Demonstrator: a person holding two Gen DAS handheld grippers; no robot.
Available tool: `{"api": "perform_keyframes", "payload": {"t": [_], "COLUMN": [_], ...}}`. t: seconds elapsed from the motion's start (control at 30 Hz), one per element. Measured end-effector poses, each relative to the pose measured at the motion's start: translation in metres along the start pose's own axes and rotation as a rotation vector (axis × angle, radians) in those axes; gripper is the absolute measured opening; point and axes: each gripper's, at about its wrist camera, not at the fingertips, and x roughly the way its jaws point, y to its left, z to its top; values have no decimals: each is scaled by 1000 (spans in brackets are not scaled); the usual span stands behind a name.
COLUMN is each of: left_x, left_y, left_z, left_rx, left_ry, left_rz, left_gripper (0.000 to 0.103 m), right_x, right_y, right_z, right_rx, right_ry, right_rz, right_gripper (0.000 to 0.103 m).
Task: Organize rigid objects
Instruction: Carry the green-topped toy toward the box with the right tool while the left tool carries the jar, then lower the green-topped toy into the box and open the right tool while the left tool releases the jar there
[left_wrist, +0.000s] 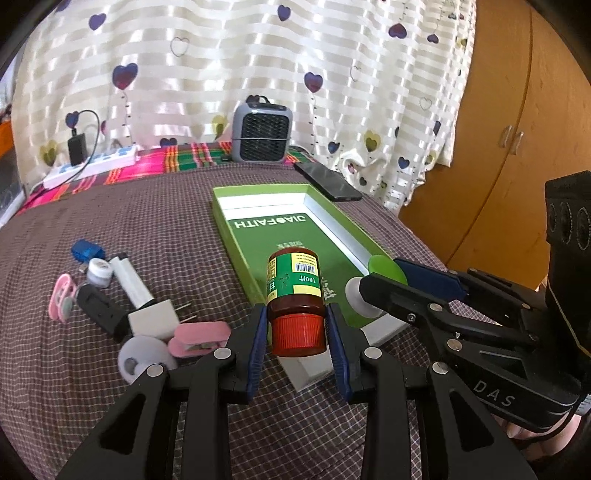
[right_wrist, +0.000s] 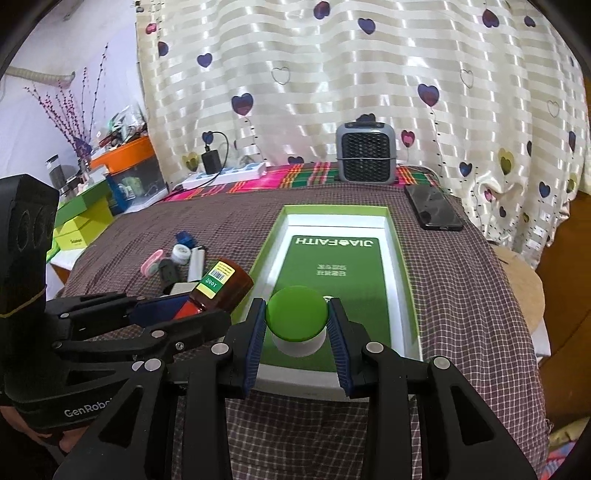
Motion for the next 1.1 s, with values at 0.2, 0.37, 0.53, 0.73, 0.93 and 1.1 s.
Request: {"api": "perform_keyframes", "payload": {"t": [0.2, 0.37, 0.53, 0.73, 0.93, 1.1], "left_x": [12, 24, 33, 40, 41, 41], "left_y": [-5, -9, -12, -13, -15, -14], "left_z": [2, 1, 1, 2, 3, 3], "left_rx": [6, 20, 30, 38, 48, 46], "left_ry": [14, 40, 57, 68, 69, 70], "left_rz": [-9, -18, -24, -32, -33, -33], "left_gripper": [31, 31, 31, 31, 31, 31], "right_x": [7, 13, 18, 23, 28, 28], "right_y": [-13, -20, -25, -31, -32, -30], "right_z": [-2, -6, -7, -9, -10, -11], "right_rx": [15, 22, 24, 35, 34, 17], "right_ry": [18, 38, 51, 69, 98, 101], "right_rz": [-29, -50, -63, -72, -68, -89], "right_gripper": [35, 35, 35, 35, 35, 37]}}
